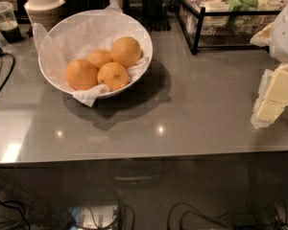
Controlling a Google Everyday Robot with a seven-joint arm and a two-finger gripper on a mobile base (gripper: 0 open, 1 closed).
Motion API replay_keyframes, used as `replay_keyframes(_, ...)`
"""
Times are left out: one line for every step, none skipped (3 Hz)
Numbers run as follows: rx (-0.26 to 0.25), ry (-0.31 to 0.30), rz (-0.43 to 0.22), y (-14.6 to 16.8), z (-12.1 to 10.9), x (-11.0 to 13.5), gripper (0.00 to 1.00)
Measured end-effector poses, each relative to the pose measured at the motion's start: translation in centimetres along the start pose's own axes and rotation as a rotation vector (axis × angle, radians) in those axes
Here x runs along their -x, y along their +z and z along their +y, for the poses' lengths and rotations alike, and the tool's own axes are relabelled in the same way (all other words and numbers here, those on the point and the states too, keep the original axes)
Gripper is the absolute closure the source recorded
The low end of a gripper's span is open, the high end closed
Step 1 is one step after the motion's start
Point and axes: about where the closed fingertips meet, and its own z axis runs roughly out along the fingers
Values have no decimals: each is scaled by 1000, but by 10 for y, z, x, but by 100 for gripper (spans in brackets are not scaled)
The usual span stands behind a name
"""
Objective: Pick orange from white bowl
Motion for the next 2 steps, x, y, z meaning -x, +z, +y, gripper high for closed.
replay_keyframes(0,0,0,0,0,0,0)
replay_keyframes(-6,-16,-20,-1,-2,7,0)
